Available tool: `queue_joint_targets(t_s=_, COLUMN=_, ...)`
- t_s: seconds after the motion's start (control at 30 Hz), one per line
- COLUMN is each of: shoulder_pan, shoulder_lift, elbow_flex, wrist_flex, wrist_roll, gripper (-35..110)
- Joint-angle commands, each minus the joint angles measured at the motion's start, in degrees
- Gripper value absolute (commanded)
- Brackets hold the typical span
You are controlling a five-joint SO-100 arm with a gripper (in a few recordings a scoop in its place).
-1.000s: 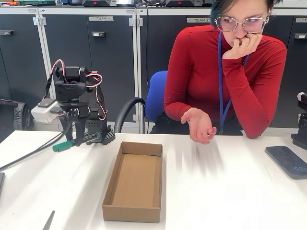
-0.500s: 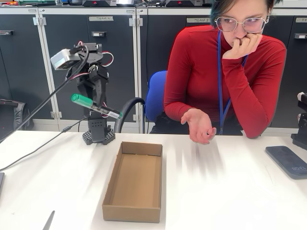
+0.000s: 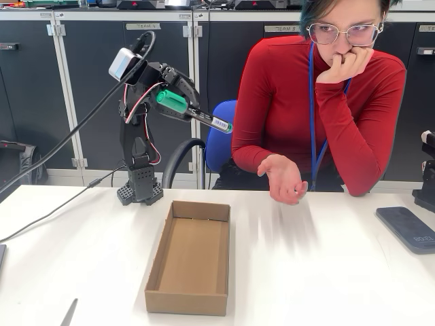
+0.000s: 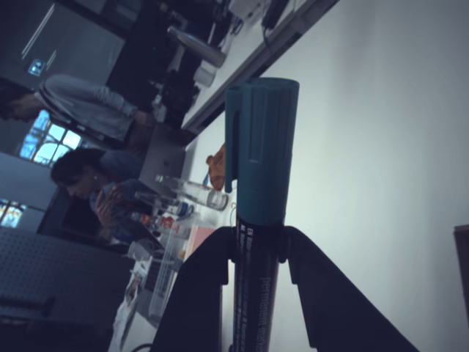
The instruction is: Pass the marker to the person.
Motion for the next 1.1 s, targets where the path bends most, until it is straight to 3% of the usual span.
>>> queue_joint_targets(t_s=0.0, shoulder_pan=-6.9, shoulder_lift=-0.4, elbow_flex=0.3, wrist_flex=-5.0, wrist_roll=0.8, gripper=-5)
queue_joint_targets(t_s=0.6, shoulder_pan=-38.2, shoulder_lift=1.1, elbow_flex=13.6, wrist_flex=-19.1, wrist_roll=20.1, gripper=-5)
queue_joint_targets(t_s=1.07, shoulder_pan=-50.6, shoulder_lift=2.1, elbow_flex=11.8, wrist_flex=-6.1, wrist_roll=5.4, gripper=-5)
